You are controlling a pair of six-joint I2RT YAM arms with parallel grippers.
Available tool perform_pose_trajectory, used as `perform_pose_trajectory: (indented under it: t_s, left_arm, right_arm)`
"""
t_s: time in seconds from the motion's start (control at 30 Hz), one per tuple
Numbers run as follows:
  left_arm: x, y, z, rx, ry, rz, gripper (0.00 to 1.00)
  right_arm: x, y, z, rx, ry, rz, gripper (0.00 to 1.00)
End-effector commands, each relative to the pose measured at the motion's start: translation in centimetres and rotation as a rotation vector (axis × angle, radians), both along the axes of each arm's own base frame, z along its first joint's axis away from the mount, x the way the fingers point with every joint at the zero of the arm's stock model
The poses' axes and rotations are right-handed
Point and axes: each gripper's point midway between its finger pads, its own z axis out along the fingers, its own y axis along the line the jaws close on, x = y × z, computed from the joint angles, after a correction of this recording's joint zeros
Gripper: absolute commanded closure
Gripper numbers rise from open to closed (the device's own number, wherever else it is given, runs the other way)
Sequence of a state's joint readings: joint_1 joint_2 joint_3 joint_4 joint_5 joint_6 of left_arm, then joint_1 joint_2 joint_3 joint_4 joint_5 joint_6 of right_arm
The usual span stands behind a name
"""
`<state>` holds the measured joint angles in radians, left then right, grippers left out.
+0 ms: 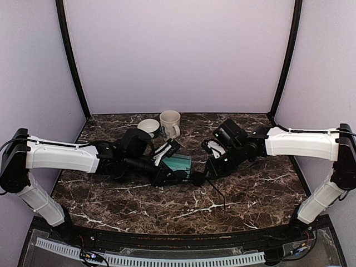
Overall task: Organize the sunglasses
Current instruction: Pass from the right arm to the left, then fold the right temple of the sunglasses with the sunglasses.
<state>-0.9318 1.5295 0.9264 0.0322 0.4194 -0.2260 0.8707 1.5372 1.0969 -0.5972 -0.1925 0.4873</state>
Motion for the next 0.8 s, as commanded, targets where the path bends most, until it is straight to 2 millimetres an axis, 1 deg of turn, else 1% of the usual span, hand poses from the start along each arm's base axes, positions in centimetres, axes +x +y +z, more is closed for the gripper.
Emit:
perform_pose_trajectory:
  t_s: [0.0, 0.17, 0.37, 0.47, 0.6, 0.67, 0.77]
  left_arm:
    - [0.4, 0.2, 0.2, -0.005, -0.005, 0.029, 0.81]
    - [0.9, 0.3, 0.0, 0.001, 0.001, 0.065, 0.82]
    - [1.1, 0.5, -0.4, 0.010, 0.023, 0.094, 0.82]
    - [1.2, 0.6, -0.5, 0.013, 0.030, 0.114, 0.82]
    - [1.3, 0.5, -0.5, 0.007, 0.046, 0.125, 0.82]
    - [1.2, 0.4, -0.4, -0.001, 0.055, 0.124, 0.82]
    - [1.2, 0.3, -0.1, -0.012, 0.060, 0.126, 0.82]
  right_arm:
    - [-0.2, 0.7, 1.2, 0.047, -0.013, 0.006, 0.68]
    - [-0.3, 0.4, 1.5, 0.048, -0.015, -0.003, 0.63]
    - [-0.1, 0.5, 2.7, 0.082, -0.030, -0.013, 0.59]
    - [0.2, -0.1, 3.2, 0.096, -0.035, -0.032, 0.58]
    - [0.9, -2.0, 3.3, 0.104, -0.034, -0.103, 0.59]
    - [1.5, -3.6, 2.9, 0.094, -0.032, -0.153, 0.61]
    - [1.7, -5.7, 1.5, 0.053, -0.018, -0.209, 0.64]
